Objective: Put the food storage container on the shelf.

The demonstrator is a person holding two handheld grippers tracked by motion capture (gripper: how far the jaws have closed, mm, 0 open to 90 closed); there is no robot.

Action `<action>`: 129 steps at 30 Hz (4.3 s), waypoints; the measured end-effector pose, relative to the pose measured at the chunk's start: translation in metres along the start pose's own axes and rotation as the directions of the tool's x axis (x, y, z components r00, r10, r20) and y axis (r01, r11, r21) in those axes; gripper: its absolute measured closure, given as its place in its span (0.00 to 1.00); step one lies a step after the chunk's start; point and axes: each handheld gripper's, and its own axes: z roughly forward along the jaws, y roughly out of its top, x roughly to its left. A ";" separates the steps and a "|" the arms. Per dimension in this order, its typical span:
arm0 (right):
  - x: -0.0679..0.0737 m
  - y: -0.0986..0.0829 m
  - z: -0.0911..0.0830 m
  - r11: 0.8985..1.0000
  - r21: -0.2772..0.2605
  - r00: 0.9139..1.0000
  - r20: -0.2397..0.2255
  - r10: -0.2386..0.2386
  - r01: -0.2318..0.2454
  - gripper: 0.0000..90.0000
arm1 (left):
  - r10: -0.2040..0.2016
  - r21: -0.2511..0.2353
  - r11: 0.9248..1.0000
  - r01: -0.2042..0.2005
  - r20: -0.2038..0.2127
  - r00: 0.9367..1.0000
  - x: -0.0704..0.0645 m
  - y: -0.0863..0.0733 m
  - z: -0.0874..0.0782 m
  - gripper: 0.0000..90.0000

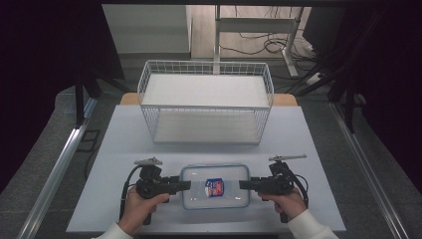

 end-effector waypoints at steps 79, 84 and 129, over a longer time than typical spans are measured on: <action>-0.065 0.115 0.077 0.984 -0.164 0.995 0.072 0.075 -0.063 0.50 | -0.049 -0.070 0.996 0.049 -0.006 0.999 0.120 0.115 0.040 0.54; -0.063 0.115 0.081 0.979 -0.187 0.991 0.094 0.094 -0.075 0.47 | -0.092 -0.087 0.992 0.093 0.013 0.996 0.122 0.115 0.042 0.54; 0.022 0.028 0.085 0.875 0.071 0.827 0.297 -0.478 0.480 0.98 | 0.259 0.037 0.966 -0.257 -0.211 0.942 0.026 -0.009 -0.022 0.30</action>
